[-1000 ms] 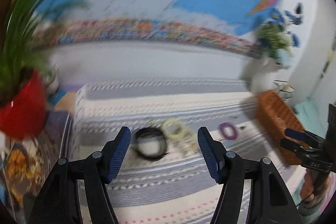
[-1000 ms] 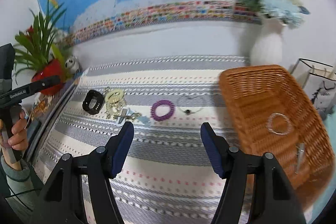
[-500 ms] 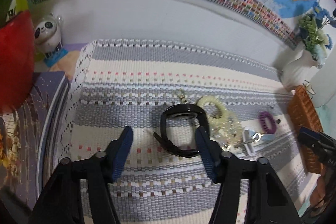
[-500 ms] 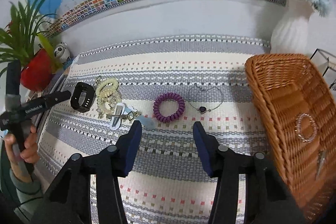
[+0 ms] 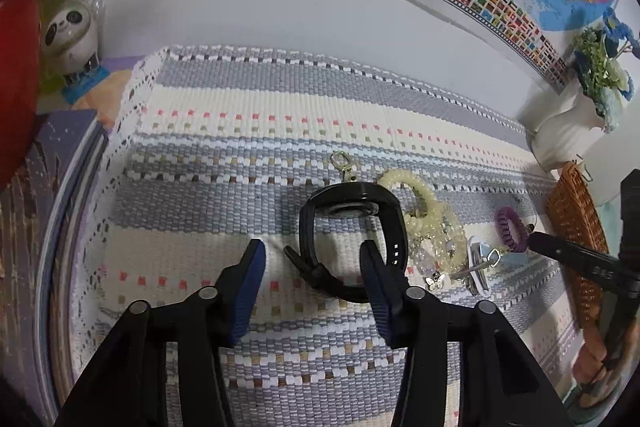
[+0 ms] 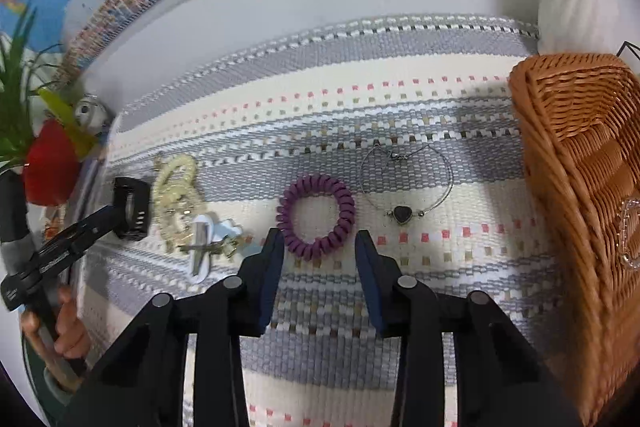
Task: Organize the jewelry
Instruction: 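Close the left tool on the black watch while the right tool grasps the purple coil hair tie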
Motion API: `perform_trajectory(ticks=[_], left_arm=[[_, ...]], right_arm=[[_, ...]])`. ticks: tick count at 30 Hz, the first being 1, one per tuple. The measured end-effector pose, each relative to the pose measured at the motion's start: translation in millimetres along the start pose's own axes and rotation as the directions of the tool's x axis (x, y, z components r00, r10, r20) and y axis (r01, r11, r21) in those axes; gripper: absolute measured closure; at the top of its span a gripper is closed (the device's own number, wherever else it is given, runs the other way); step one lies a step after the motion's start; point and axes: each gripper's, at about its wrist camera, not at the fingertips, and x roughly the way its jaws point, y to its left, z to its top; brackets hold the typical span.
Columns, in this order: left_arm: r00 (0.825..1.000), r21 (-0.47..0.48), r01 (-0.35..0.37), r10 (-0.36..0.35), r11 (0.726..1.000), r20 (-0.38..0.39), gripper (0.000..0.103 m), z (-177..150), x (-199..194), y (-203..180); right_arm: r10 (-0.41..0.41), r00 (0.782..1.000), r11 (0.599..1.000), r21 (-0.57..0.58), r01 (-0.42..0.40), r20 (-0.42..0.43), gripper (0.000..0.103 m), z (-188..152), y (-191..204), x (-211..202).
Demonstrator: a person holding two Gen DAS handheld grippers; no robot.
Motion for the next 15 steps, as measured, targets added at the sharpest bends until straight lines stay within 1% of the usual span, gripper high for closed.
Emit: perform_trajectory(ticks=[1, 4, 8, 10, 12, 14, 15], left_arm=[[1.000, -0.007, 0.002, -0.002, 1.000, -0.002, 0.055, -0.1, 0.9, 1.5], [1.000, -0.025, 0.016, -0.017, 1.000, -0.011, 0.055, -0.1, 3.9, 5.1], [1.000, -0.016, 0.023, -0.023, 1.000, -0.007, 0.055, -3.2, 4.4, 2.4], [0.999, -0.025, 0.053, -0.054, 0.998, -0.011, 0.055, -3.3, 4.9, 1.5], [0.998, -0.030, 0.059, -0.059, 0.998, -0.010, 0.055, -2.6, 5.6, 1.6], [1.000, -0.015, 0.027, -0.027, 1.000, 0.000, 0.060, -2.8, 6.4, -2.0], [1.000, -0.003, 0.007, -0.007, 1.000, 0.006, 0.071, -2.7, 6.5, -3.8]], right_arm=[[-0.012, 1.000, 1.000, -0.002, 0.012, 0.000, 0.064, 1.0, 0.8, 2.8], [-0.002, 1.000, 1.000, 0.017, 0.003, -0.018, 0.066, 2.8, -0.3, 12.7], [-0.032, 0.999, 0.999, 0.002, 0.032, 0.019, 0.070, 3.3, 3.5, 15.6], [-0.064, 0.997, 0.998, -0.013, 0.065, 0.037, 0.077, 3.4, 5.8, 17.4], [-0.116, 0.992, 0.992, -0.042, 0.118, 0.057, 0.083, 3.5, 12.0, 20.2], [-0.161, 0.984, 0.983, -0.079, 0.167, 0.076, 0.086, 2.6, 19.6, 22.9], [-0.187, 0.978, 0.975, -0.102, 0.196, 0.088, 0.087, 1.4, 24.5, 24.1]])
